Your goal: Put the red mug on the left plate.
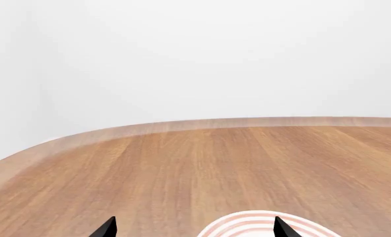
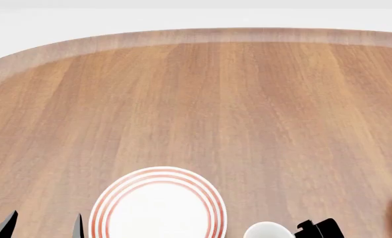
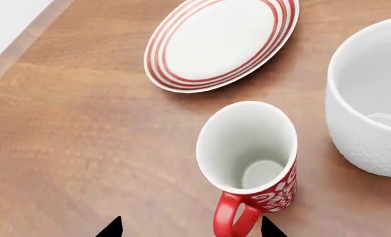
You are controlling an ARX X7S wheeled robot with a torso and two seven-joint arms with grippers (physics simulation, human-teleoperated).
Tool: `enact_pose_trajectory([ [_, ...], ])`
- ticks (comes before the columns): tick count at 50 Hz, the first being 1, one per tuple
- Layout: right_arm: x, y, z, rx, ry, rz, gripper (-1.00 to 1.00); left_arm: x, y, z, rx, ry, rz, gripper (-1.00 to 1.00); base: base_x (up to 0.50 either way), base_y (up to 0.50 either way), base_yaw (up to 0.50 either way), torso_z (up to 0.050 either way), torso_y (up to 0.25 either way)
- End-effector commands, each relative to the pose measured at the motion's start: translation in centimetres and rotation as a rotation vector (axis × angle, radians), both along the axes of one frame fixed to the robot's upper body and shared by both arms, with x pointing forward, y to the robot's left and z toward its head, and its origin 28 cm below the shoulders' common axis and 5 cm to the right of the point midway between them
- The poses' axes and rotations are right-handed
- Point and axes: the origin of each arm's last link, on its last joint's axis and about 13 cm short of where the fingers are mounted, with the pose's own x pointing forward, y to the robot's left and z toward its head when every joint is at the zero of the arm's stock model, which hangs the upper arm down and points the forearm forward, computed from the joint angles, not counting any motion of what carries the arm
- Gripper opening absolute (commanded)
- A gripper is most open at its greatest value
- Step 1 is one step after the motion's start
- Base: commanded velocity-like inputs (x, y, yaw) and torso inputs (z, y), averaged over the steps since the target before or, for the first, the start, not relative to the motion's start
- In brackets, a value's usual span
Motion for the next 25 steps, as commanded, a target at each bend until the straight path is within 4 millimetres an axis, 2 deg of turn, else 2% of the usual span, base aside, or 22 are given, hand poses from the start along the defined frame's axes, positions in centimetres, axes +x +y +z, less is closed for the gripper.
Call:
enact_pose_trajectory([
  [1, 0.6, -0.5, -0.3, 0.02, 0.011, -0.03, 1.0, 0.0, 0.0, 0.0, 0.002, 0.0, 0.0, 1.0, 0.0, 0.0, 0.0, 0.0, 0.0],
  [25, 1.7, -0.5, -1.5, 0.013, 0.056, -0.059, 1.0, -0.1, 0.1, 0.1, 0.002, -0.007, 0.006, 1.0, 0.0, 0.0, 0.0, 0.0, 0.0],
])
